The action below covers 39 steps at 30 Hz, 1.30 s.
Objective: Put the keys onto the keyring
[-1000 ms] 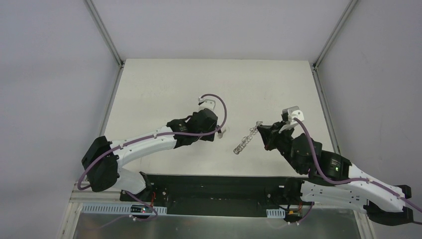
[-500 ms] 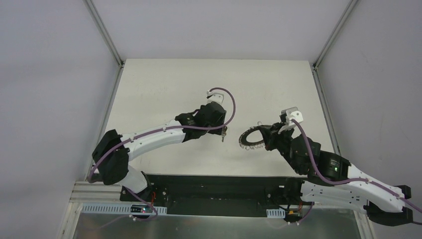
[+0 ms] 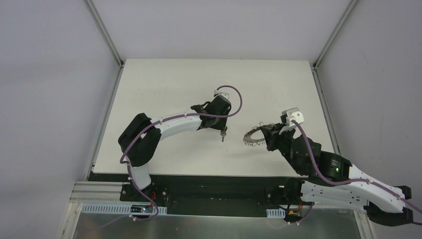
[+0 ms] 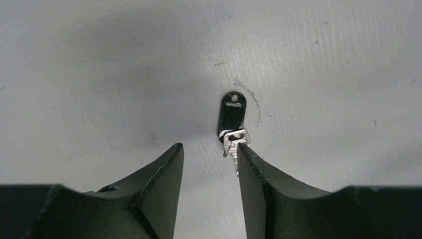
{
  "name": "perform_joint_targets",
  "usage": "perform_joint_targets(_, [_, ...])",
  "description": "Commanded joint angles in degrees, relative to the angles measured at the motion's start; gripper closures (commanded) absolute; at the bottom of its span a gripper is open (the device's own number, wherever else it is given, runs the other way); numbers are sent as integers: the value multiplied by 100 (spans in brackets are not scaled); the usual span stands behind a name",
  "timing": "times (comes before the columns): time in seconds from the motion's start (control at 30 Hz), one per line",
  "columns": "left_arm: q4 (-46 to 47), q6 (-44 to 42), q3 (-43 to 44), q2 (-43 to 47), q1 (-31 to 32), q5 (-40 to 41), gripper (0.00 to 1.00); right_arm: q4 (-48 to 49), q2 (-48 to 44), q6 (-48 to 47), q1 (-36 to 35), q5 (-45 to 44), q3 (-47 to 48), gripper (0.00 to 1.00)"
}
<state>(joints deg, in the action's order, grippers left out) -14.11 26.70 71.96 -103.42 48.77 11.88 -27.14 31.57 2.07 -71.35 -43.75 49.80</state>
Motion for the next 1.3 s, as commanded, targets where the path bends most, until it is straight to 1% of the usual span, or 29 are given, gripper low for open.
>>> perform_joint_targets(0.0, [162,79,218,-168,8,-505,58,193,55,-145,0,-227,162,100])
perform_joint_targets(0.17, [315,91,99,-227,4,-688,60,200,219,-178,4,-218,170,100])
perform_joint_targets(0.43, [317,39,152,-410,3,-869,66,219,309,-160,3,-87,249,100])
perform_joint_targets(0.73, [319,11,-47,-387,-50,-902,67,209,382,-163,14,-62,288,100])
perform_joint_targets(1.0, [312,-7,-101,-508,-88,-924,73,209,451,-169,7,-46,337,100])
perform_joint_targets(1.17, [312,2,-138,-495,-108,-935,75,211,504,-171,7,-37,359,100])
perform_joint_targets(1.27, [312,8,-147,-511,-116,-949,78,211,517,-167,16,-33,372,100])
